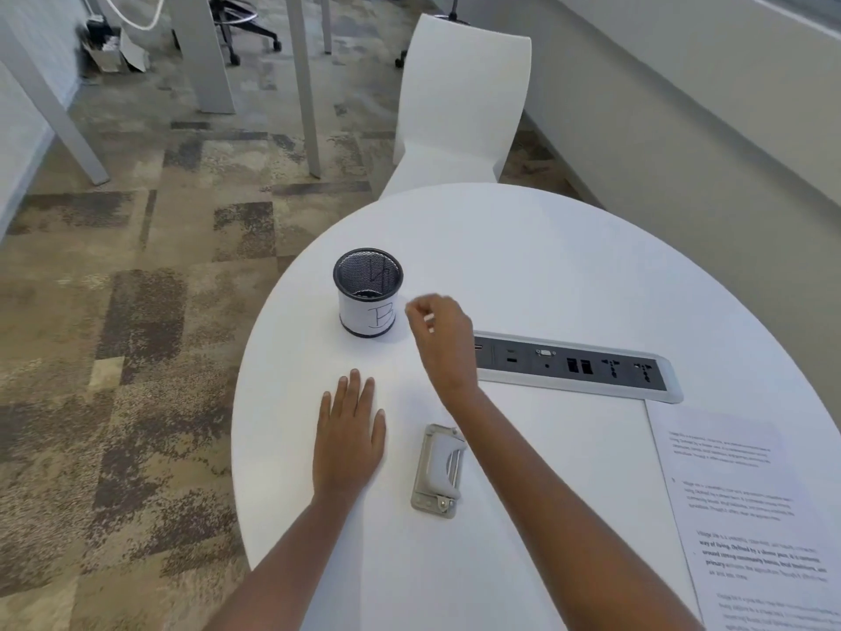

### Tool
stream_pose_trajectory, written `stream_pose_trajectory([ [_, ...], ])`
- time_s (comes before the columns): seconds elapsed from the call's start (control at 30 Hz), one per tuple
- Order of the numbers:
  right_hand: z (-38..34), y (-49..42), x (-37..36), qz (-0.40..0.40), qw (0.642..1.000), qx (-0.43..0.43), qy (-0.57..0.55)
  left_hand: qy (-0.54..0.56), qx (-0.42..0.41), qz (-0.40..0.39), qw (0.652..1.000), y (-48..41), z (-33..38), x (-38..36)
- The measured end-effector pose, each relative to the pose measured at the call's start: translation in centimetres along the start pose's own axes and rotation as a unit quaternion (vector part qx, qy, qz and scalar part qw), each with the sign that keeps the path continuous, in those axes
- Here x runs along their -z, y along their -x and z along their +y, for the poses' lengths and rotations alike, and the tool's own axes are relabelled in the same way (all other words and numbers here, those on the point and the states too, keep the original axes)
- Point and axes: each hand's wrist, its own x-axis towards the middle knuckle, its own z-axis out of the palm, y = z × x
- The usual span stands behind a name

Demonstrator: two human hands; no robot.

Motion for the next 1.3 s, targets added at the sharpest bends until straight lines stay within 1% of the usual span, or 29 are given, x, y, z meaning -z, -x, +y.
stream_pose_trajectory([
  [0.1, -2.3, -2.8, -1.0, 0.000, 1.000, 0.031, 0.000, 0.007, 0.002, 0.013, 1.000, 0.0, -0.1, -0.2],
  [0.17, -2.9, -4.3, -1.6, -0.017, 0.999, 0.041, 0.030, 0.015, 0.003, 0.018, 1.000, 0.0, -0.1, -0.3],
  [0.23, -2.8, -5.3, -2.0, -0.038, 0.997, 0.038, 0.057, 0.015, 0.004, 0.019, 1.000, 0.0, -0.1, -0.3],
  [0.3, -2.2, -5.6, -1.7, -0.043, 0.997, 0.027, 0.056, 0.016, 0.005, 0.018, 1.000, -0.1, 0.0, -0.2],
  [0.37, -1.4, -5.4, -1.0, -0.026, 0.999, 0.008, 0.029, 0.015, 0.005, 0.017, 1.000, -0.1, -0.1, -0.2],
  [0.47, 0.4, -3.9, 0.6, 0.010, 0.998, -0.047, -0.041, 0.007, 0.005, 0.015, 1.000, -0.1, -0.2, -0.4],
  [0.53, 2.4, -2.4, 2.0, 0.026, 0.995, -0.078, -0.054, 0.004, 0.005, 0.009, 1.000, 0.0, -0.2, -0.4],
  [0.7, 8.9, 2.9, 6.4, 0.045, 0.989, -0.143, -0.019, -0.004, 0.003, 0.010, 1.000, 0.0, 0.0, -0.4],
  [0.87, 13.7, 8.1, 9.7, 0.029, 0.982, -0.179, 0.056, 0.000, -0.001, 0.014, 1.000, 0.0, 0.0, -0.3],
  [0.97, 15.2, 10.1, 10.6, 0.010, 0.980, -0.176, 0.095, 0.005, 0.003, 0.009, 1.000, 0.0, 0.0, -0.4],
  [1.07, 16.0, 11.5, 10.9, -0.009, 0.980, -0.156, 0.127, 0.008, 0.009, 0.007, 1.000, 0.0, 0.0, -0.5],
  [1.23, 16.4, 12.8, 11.1, -0.073, 0.972, -0.060, 0.217, 0.021, 0.012, 0.014, 1.000, 0.2, 0.1, -0.5],
  [1.3, 16.5, 13.1, 11.3, -0.093, 0.965, -0.040, 0.241, 0.027, 0.015, 0.019, 0.999, 0.3, 0.2, -0.6],
])
